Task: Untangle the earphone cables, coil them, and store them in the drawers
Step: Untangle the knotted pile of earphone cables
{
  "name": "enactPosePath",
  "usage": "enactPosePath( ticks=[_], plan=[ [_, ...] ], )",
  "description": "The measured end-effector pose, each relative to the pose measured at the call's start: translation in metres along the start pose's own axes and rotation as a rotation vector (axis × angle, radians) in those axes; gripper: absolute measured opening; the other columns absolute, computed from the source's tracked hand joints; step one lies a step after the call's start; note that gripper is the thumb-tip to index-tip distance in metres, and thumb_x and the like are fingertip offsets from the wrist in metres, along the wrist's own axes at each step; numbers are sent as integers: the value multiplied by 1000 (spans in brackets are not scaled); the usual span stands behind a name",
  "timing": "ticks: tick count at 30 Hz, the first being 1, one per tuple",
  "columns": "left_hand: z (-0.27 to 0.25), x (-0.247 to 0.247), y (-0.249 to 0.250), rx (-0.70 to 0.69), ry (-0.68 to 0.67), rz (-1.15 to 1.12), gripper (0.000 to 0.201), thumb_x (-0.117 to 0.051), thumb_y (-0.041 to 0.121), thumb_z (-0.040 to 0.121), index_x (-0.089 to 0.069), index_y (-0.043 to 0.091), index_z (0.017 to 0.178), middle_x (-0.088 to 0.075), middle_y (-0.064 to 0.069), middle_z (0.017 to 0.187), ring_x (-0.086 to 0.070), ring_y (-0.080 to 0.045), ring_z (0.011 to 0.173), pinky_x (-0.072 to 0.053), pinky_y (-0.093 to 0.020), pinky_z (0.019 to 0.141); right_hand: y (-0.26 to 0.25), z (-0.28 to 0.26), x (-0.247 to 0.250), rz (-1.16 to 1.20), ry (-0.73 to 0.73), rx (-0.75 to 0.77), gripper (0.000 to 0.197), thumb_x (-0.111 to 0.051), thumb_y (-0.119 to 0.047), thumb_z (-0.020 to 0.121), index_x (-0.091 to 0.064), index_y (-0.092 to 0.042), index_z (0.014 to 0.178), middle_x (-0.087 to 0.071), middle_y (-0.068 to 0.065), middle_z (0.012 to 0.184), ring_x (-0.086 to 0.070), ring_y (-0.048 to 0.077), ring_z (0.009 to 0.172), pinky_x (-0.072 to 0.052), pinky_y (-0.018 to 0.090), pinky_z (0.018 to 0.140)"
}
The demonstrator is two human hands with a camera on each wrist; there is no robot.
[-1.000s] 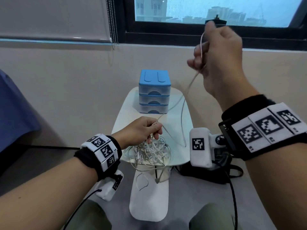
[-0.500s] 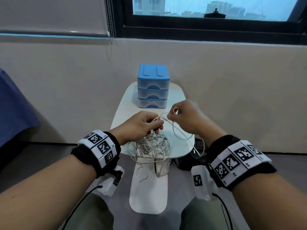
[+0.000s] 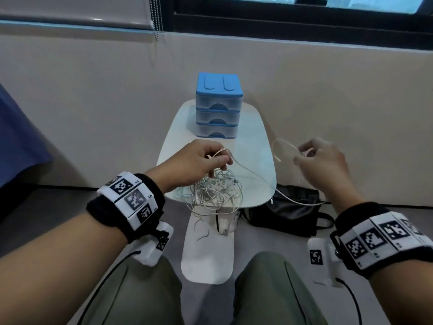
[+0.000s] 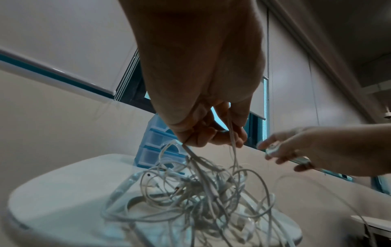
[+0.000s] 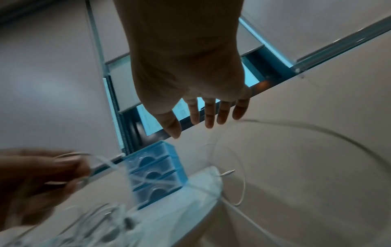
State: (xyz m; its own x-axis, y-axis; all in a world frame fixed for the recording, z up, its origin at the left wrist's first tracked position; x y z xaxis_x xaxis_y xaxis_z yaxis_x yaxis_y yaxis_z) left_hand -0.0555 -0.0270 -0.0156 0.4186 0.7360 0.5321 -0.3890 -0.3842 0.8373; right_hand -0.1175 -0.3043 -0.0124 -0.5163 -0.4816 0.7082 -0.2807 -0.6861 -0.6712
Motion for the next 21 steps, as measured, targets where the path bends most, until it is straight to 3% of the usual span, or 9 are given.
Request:
enactPosePath(
  ticks=[3, 5, 7, 10, 11, 13, 17, 19, 21],
  plan=[
    [2, -2, 7, -21, -63, 34, 18, -60, 24, 104, -76, 17, 99, -75, -2, 91, -61, -9, 68, -50, -22, 66, -19, -17, -14, -94, -11, 147, 43, -67, -32, 85, -59, -33, 127, -60, -4, 125, -51, 31, 123, -40, 49, 105],
    [2, -4, 12, -37, -114, 90, 20, -60, 26, 104, -77, 16, 98, -75, 0, 88, -62, -11, 67, -51, -25, 66, -44, -30, -22, -9, -45, 395, 46, -67, -24, 87, -58, -32, 132, -61, -7, 126, -54, 26, 121, -39, 40, 104],
    [2, -5, 15, -52, -141, 118, 22, -60, 25, 104, -76, 15, 93, -74, 2, 83, -64, -13, 66, -52, -27, 67, -65, -42, -32, 77, -250, 553, 41, -68, -22, 90, -61, -31, 129, -68, -8, 116, -61, 18, 113, -45, 33, 100],
    [1, -1, 17, -71, -131, 89, 25, -58, 19, 105, -73, 7, 89, -70, 3, 79, -65, -13, 66, -48, -23, 63, -76, -46, -45, 111, -493, 524, 21, -65, -21, 92, -67, -33, 109, -73, -5, 81, -70, 15, 81, -58, 40, 81],
    [0, 1, 17, -73, -125, 61, 25, -57, 19, 105, -73, 7, 89, -70, 1, 79, -65, -13, 66, -48, -21, 63, -76, -44, -46, 118, -492, 519, 14, -64, -20, 92, -69, -31, 99, -70, -4, 71, -68, 15, 70, -58, 41, 73],
    [-2, 6, 15, -70, -103, 23, 24, -60, 21, 104, -74, 9, 89, -73, -2, 81, -67, -12, 70, -49, -20, 65, -73, -40, -46, 128, -457, 518, 15, -62, -19, 97, -71, -26, 87, -60, -10, 56, -55, 8, 54, -49, 33, 59],
    [-9, 10, -1, -93, -139, 51, 8, -75, 16, 93, -75, 13, 101, -76, -6, 93, -70, -11, 86, -54, -24, 81, -65, -33, -44, 330, -403, 362, 23, -58, -1, 94, -76, -12, 85, -54, -21, 48, -44, -1, 46, -32, 11, 49],
    [-13, 8, -13, -111, -209, 193, 17, -80, 15, 88, -74, 19, 104, -75, 4, 98, -69, -9, 94, -52, -21, 87, -61, -30, -40, 381, -390, 283, 24, -57, 6, 87, -76, -8, 80, -54, -19, 48, -44, -1, 44, -31, 9, 47],
    [-16, 6, -25, -128, -227, 319, 23, -83, 16, 85, -72, 21, 105, -71, 11, 101, -66, -6, 97, -48, -17, 88, -56, -27, -37, 433, -431, 252, 19, -59, 5, 84, -75, -5, 78, -51, -16, 47, -41, 2, 46, -32, 19, 53]
  ],
)
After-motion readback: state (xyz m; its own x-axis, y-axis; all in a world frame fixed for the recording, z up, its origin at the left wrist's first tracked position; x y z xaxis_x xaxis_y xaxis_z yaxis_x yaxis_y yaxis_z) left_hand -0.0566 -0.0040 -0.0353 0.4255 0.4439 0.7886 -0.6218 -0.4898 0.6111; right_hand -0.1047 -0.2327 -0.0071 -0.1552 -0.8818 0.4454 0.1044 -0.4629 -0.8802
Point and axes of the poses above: each hand's wrist, its own z-axis towards the middle knuckle, its own x-axis out of the back of the hand, y = z × x, the point moved 1 cm from there along z, towards the middle knuckle
